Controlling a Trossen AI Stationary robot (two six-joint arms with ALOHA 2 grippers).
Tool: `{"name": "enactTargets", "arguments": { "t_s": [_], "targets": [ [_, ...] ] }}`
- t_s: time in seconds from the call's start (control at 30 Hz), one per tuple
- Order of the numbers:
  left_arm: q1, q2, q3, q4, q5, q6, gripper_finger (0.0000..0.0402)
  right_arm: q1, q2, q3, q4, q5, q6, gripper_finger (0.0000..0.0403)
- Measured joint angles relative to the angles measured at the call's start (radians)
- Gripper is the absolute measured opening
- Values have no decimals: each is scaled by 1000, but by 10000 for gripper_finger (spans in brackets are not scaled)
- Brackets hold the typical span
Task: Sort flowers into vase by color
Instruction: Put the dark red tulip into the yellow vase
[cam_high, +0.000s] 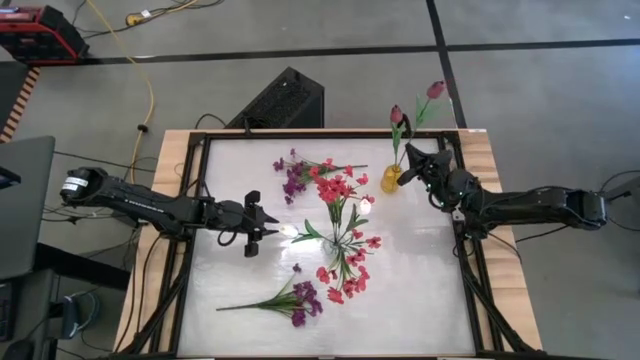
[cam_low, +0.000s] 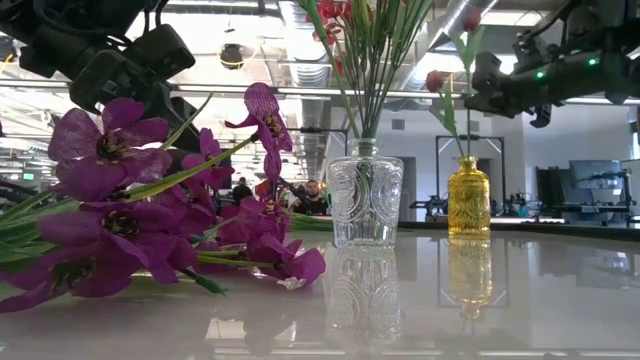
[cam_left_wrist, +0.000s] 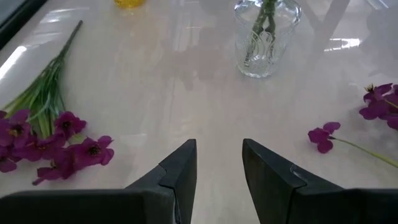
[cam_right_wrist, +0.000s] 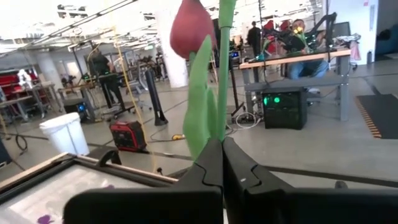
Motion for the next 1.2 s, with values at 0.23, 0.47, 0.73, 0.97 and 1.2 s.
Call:
{"name": "enactTargets", "arguments": {
  "t_s": [0.23,0.47,0.73,0.97,1.2],
  "targets": [
    [0,0,0,4,0,14,119,33,-1,0,-7,-1,-6,46],
    [0,0,0,4,3,-12,119,71,-1,0,-32,-3,-54,69],
    [0,0,0,4,25,-19,119,106,-4,12,-104,22,-78,99],
    [0,0,0,4,25,-19,119,113,-3,164,-584,18,45,151],
    [0,0,0,13,15,10,119,112,-1,374,-1165,-118,304,199]
  ]
}}
